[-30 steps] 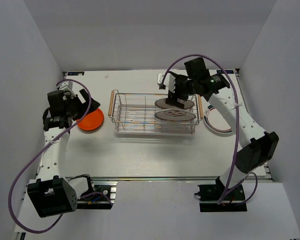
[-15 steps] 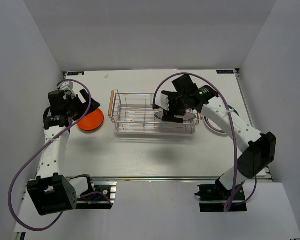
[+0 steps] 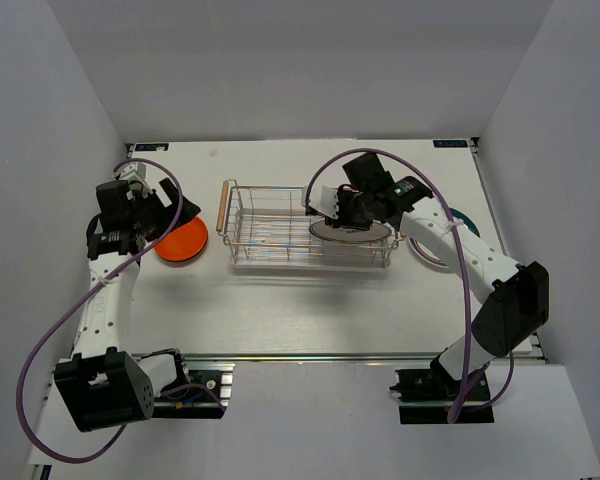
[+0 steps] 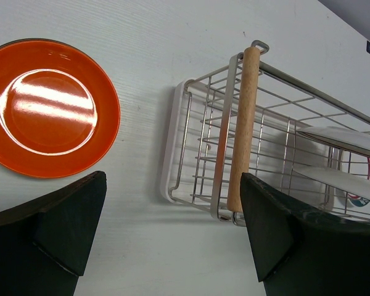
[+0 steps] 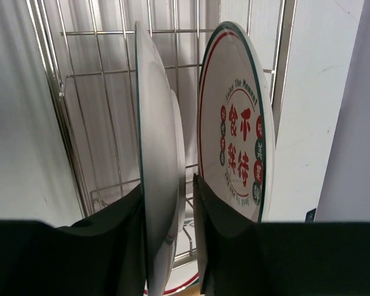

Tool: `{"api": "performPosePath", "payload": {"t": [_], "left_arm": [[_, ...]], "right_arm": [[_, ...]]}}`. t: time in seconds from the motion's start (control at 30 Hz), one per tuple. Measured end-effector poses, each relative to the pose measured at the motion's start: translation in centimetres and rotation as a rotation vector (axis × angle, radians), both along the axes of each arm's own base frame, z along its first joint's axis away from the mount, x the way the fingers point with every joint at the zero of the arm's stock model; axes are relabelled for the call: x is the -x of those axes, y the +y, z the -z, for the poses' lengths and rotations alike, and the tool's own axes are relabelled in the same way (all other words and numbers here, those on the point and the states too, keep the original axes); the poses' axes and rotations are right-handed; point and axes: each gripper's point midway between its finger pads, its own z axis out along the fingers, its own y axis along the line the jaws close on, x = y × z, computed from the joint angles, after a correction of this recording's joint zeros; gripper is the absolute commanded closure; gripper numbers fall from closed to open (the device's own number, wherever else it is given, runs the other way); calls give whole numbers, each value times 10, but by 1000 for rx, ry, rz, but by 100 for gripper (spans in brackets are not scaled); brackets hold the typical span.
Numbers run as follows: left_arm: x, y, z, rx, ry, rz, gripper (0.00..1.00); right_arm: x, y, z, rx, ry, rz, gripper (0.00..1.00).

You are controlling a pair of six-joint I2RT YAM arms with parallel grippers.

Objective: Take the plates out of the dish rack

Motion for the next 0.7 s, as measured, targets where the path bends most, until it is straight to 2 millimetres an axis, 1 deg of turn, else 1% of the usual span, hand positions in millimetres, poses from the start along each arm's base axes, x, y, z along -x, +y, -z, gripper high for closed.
{"api": "performPosePath", "payload": {"t": [0.03,0.07,0.3,0.33,0.43,0.53,0.6,0.7], "left_arm": [[0,0,0,0,0,0,2],[0,0,0,0,0,0,2],[0,0,0,0,1,0,2],[0,0,0,0,2,0,2],[1,0,0,0,3,0,2],[1,0,1,0,3,0,2],[1,0,1,0,3,0,2],[1,0,1,-1,3,0,2]], "right_arm": [[-1,0,-1,-1,-4,5,67],[-2,0,-1,-2,-9,8,74],[-14,0,-9,-1,-69,24,85],[-16,0,-10,-2,-80,29,89],[-19,-2,-12,7,-96,41,92],[-20,-3,-16,15,-104,48,94],[-19,-5,-21,16,-105,56,95],[-18,-5,-35,5,-107,58,97]]}}
